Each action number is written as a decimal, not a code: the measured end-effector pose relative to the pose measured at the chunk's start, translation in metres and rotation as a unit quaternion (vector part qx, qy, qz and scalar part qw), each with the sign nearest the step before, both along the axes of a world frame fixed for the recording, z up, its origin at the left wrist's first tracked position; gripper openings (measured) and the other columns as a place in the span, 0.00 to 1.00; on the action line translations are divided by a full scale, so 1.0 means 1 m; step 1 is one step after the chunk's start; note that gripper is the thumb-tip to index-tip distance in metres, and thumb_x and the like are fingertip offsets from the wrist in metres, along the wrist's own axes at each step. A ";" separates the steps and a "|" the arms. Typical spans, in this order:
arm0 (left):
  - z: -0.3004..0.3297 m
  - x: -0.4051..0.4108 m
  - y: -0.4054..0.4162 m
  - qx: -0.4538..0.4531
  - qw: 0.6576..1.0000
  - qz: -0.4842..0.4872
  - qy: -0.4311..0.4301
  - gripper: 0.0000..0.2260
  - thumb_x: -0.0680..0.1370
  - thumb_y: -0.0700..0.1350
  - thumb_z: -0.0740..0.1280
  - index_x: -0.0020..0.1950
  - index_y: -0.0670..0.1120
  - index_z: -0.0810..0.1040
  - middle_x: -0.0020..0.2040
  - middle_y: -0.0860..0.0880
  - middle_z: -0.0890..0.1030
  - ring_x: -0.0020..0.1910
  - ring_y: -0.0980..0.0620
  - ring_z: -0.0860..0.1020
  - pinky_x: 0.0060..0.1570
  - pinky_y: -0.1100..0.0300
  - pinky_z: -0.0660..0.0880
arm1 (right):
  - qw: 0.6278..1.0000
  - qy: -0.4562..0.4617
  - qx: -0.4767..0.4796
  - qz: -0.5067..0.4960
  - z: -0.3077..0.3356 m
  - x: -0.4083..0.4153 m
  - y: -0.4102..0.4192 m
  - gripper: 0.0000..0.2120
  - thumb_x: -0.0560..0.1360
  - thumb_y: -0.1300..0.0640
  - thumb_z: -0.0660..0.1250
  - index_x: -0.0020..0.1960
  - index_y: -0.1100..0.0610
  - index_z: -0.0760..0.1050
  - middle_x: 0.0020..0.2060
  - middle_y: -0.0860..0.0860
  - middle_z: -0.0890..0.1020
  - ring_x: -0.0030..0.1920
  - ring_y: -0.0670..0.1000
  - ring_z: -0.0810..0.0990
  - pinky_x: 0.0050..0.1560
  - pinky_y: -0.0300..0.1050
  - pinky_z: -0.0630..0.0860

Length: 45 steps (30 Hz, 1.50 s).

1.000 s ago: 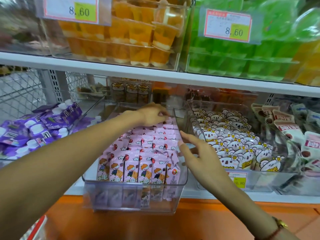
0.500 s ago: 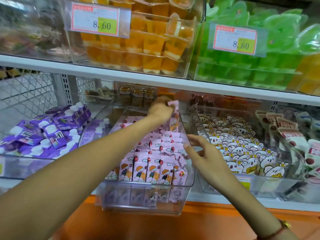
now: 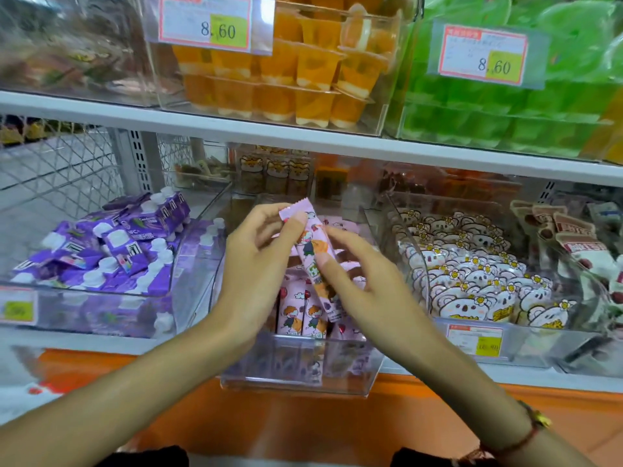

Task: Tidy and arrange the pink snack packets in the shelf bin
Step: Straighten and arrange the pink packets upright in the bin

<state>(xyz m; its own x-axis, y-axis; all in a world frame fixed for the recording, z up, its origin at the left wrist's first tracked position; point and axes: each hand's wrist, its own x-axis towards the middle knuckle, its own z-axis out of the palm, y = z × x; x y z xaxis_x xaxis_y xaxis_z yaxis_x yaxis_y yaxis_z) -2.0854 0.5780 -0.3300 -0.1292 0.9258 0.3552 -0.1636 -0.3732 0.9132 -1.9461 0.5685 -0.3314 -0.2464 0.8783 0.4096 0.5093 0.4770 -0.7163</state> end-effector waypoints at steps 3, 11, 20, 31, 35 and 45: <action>-0.003 -0.006 0.003 -0.047 0.999 -0.028 0.001 0.09 0.78 0.46 0.67 0.58 0.51 0.79 0.49 0.56 0.84 0.48 0.61 0.82 0.49 0.62 0.78 | 0.998 0.055 -0.036 0.009 0.000 -0.005 0.007 0.10 0.80 0.52 0.61 0.60 0.47 0.73 0.46 0.41 0.81 0.42 0.36 0.79 0.42 0.27 0.72; -0.023 -0.006 0.007 -0.007 0.987 -0.054 0.148 0.16 0.74 0.44 0.72 0.57 0.58 0.74 0.58 0.62 0.77 0.54 0.67 0.76 0.47 0.71 0.74 | 0.937 0.290 -0.192 0.007 -0.003 0.000 0.022 0.12 0.79 0.57 0.63 0.60 0.60 0.75 0.35 0.42 0.84 0.37 0.40 0.81 0.42 0.35 0.79; -0.024 -0.004 0.007 0.098 0.965 0.017 0.241 0.18 0.71 0.49 0.75 0.56 0.61 0.74 0.54 0.67 0.79 0.54 0.66 0.77 0.48 0.73 0.72 | 0.919 0.350 -0.176 0.042 0.001 0.008 0.020 0.07 0.78 0.58 0.64 0.55 0.53 0.75 0.40 0.45 0.85 0.45 0.44 0.83 0.44 0.33 0.77; -0.022 -0.001 0.006 0.124 0.951 0.030 0.280 0.16 0.72 0.48 0.74 0.57 0.56 0.74 0.54 0.63 0.78 0.54 0.64 0.76 0.47 0.67 0.75 | 0.952 0.300 -0.051 -0.022 0.004 0.007 0.014 0.15 0.70 0.58 0.73 0.54 0.57 0.74 0.50 0.57 0.83 0.47 0.50 0.83 0.49 0.41 0.80; -0.013 0.000 0.005 -0.023 0.986 -0.076 0.147 0.14 0.75 0.50 0.70 0.61 0.52 0.77 0.52 0.57 0.83 0.48 0.63 0.81 0.41 0.72 0.76 | 0.961 0.264 -0.081 -0.010 0.006 0.012 0.014 0.14 0.74 0.56 0.69 0.59 0.54 0.76 0.47 0.46 0.83 0.45 0.40 0.82 0.42 0.31 0.76; -0.008 -0.007 0.008 -0.180 0.956 -0.232 0.021 0.09 0.78 0.47 0.66 0.57 0.48 0.81 0.51 0.49 0.85 0.47 0.57 0.84 0.42 0.66 0.79 | 0.972 0.209 -0.100 -0.029 0.004 0.013 0.016 0.17 0.75 0.55 0.68 0.64 0.49 0.73 0.43 0.39 0.81 0.39 0.38 0.81 0.46 0.40 0.78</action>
